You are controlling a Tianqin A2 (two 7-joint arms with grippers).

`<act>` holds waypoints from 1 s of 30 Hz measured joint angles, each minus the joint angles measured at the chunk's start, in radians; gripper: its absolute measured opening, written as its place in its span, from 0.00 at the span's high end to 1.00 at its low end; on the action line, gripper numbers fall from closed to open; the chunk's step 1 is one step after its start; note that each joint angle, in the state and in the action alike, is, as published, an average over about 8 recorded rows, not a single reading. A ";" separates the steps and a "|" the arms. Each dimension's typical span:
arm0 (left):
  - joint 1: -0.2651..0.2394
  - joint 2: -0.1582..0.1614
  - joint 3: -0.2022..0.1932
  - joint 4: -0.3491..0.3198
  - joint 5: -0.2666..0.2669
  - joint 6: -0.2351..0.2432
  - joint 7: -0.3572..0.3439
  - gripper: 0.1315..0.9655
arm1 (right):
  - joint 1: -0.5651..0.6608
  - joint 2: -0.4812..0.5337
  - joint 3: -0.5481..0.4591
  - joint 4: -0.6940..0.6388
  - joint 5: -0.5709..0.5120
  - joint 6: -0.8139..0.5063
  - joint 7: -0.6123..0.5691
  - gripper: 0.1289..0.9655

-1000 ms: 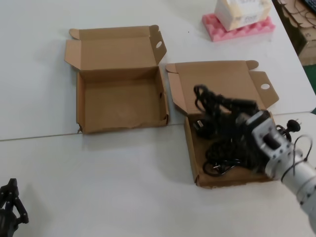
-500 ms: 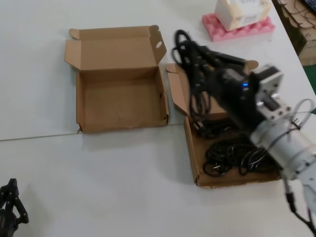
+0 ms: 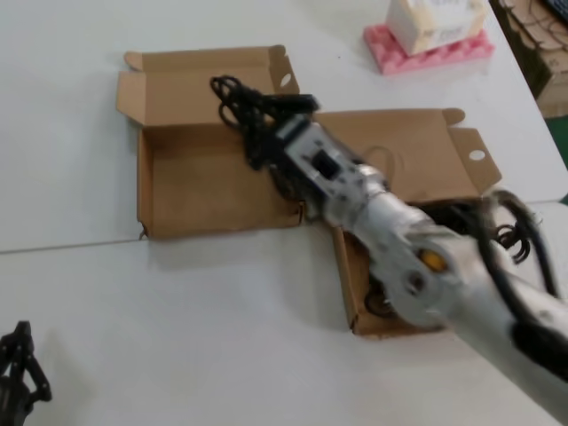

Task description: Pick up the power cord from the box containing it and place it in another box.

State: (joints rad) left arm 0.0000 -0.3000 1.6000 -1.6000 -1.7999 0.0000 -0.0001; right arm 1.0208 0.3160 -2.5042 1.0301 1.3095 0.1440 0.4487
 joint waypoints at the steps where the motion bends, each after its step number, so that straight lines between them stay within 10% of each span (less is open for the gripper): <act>1: 0.000 0.000 0.000 0.000 0.000 0.000 0.000 0.96 | 0.025 -0.026 -0.020 -0.043 -0.001 -0.004 0.000 0.96; 13: 0.000 0.000 0.000 0.000 0.000 0.000 0.000 0.96 | 0.213 -0.285 -0.231 -0.486 -0.086 0.015 0.000 0.96; 30: 0.000 0.000 0.000 0.000 0.000 0.000 -0.001 0.96 | 0.258 -0.309 -0.233 -0.543 0.009 -0.009 0.000 0.82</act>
State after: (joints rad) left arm 0.0000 -0.3000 1.6000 -1.6000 -1.7996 0.0000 -0.0007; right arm 1.2788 0.0068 -2.7372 0.4873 1.3183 0.1350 0.4487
